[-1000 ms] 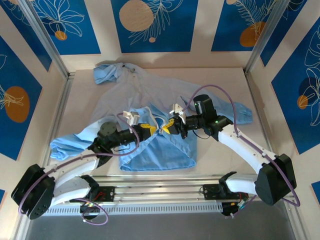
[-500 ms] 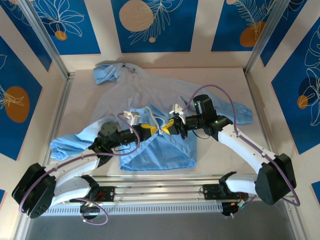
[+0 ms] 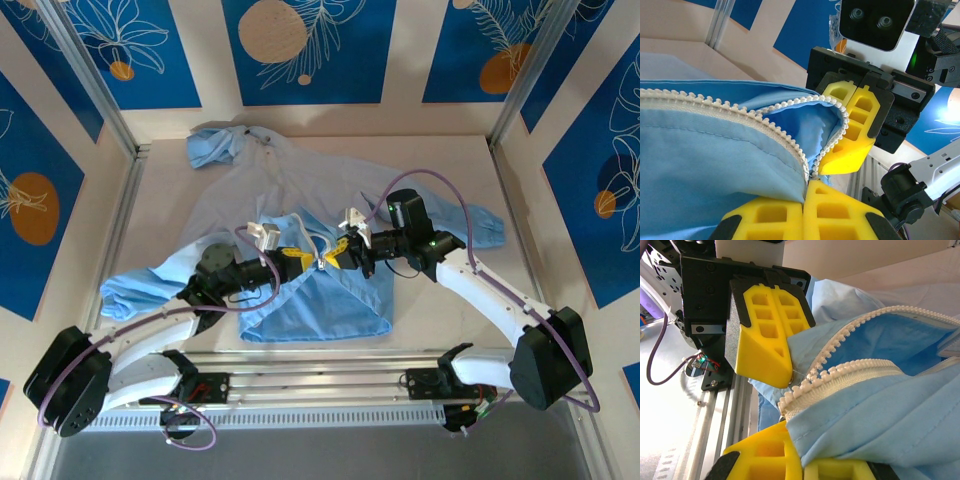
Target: Zip up the jacket
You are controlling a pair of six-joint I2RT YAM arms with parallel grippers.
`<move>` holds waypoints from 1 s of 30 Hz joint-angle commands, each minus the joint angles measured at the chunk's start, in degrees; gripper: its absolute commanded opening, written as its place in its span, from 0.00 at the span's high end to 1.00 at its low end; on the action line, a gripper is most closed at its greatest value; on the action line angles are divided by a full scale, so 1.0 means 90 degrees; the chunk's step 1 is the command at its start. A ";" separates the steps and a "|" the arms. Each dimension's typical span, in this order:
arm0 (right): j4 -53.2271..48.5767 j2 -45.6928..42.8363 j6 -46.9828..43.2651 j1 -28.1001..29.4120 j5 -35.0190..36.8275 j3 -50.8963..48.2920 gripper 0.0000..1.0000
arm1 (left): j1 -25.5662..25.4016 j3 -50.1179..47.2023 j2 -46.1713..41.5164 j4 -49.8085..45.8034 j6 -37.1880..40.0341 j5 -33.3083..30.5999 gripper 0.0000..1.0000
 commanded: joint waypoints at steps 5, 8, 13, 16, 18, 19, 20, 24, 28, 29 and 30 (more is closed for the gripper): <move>0.0051 -0.0009 -0.0054 0.0050 -0.0281 0.0129 1.00 | -0.0039 0.0259 -0.0105 0.0148 0.0105 0.0216 1.00; 0.0041 -0.0018 -0.0073 0.0050 -0.0276 0.0115 1.00 | -0.0041 0.0244 -0.0094 0.0153 0.0115 0.0202 1.00; 0.0022 -0.0017 -0.0084 0.0043 -0.0262 0.0113 1.00 | -0.0041 0.0222 -0.0090 0.0196 0.0106 0.0211 1.00; -0.0017 -0.0009 -0.0101 0.0040 -0.0261 0.0120 1.00 | -0.0041 0.0173 -0.0067 0.0242 0.0087 0.0213 1.00; -0.0026 -0.0014 -0.0095 0.0031 -0.0280 0.0124 1.00 | -0.0041 0.0123 -0.0019 0.0338 0.0041 0.0241 1.00; -0.0037 -0.0014 -0.0101 0.0030 -0.0299 0.0133 1.00 | -0.0038 0.0092 0.0017 0.0402 0.0005 0.0259 1.00; -0.0047 0.0000 -0.0084 0.0021 -0.0317 0.0142 1.00 | -0.0041 0.0068 0.0056 0.0466 -0.0025 0.0281 1.00; -0.0071 0.0029 -0.0084 -0.0017 -0.0464 0.0164 1.00 | -0.0051 -0.0020 0.0129 0.0577 -0.0070 0.0342 1.00; -0.0105 0.0088 -0.0076 -0.0028 -0.0534 0.0209 1.00 | -0.0051 -0.0116 0.0112 0.0616 -0.0037 0.0348 1.00; -0.0105 0.0107 -0.0079 -0.0043 -0.0553 0.0212 1.00 | -0.0051 -0.0138 0.0099 0.0611 -0.0031 0.0365 1.00; -0.0120 0.0125 -0.0068 -0.0056 -0.0594 0.0221 1.00 | -0.0051 -0.0158 0.0102 0.0611 -0.0030 0.0375 1.00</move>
